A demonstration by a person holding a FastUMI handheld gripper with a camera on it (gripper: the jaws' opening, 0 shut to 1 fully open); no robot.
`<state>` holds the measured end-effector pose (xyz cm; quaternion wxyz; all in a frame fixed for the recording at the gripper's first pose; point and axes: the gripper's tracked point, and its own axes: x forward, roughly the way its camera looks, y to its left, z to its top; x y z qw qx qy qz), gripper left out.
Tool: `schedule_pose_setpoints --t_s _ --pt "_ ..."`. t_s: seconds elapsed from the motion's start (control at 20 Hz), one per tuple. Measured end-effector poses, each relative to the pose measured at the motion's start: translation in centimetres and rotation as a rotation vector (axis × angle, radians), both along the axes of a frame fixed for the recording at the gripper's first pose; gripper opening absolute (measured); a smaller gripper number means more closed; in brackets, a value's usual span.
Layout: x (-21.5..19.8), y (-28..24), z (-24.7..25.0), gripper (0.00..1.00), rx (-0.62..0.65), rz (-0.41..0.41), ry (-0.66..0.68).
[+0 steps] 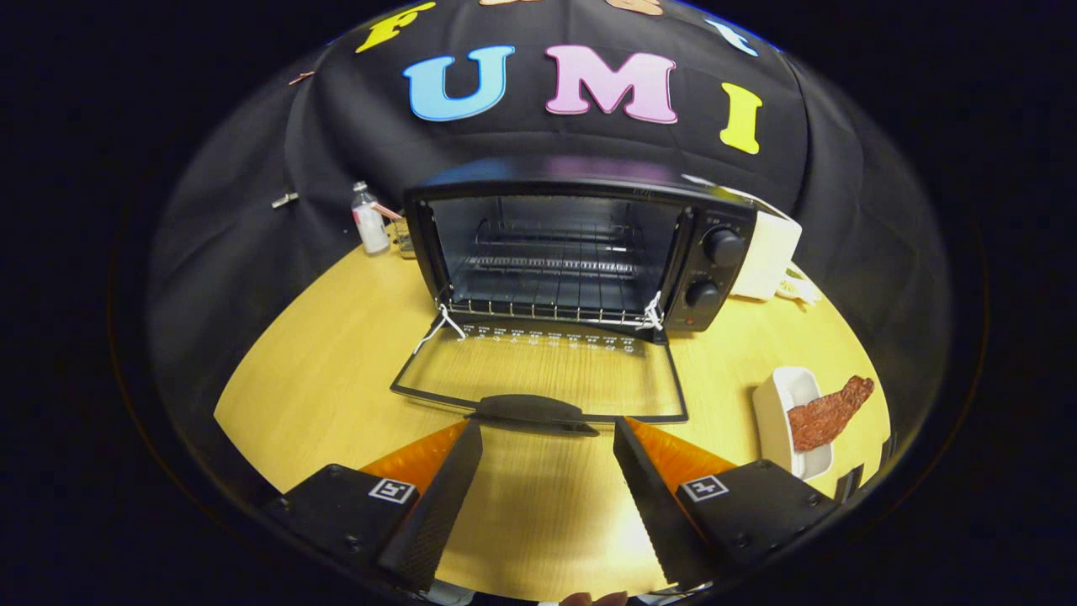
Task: Open the toaster oven, put the food inside, and close the toaster oven door.
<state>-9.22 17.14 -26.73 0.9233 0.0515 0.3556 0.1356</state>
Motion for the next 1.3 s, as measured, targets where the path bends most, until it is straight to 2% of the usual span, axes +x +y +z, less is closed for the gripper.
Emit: schedule_pose_setpoints --t_s 0.35,0.55,0.75,1.0,1.3 --pt "-1.0 -8.5 3.7 0.98 0.031 -0.002 -0.054" --pt "0.0 -15.1 5.1 0.98 -0.008 0.036 -0.057" --pt "2.0 -21.7 5.8 0.98 -0.040 0.039 -0.050" --pt "3.7 -27.6 3.4 0.98 0.002 0.065 0.079" --pt "3.9 -30.9 -2.8 0.99 0.061 0.156 0.288"
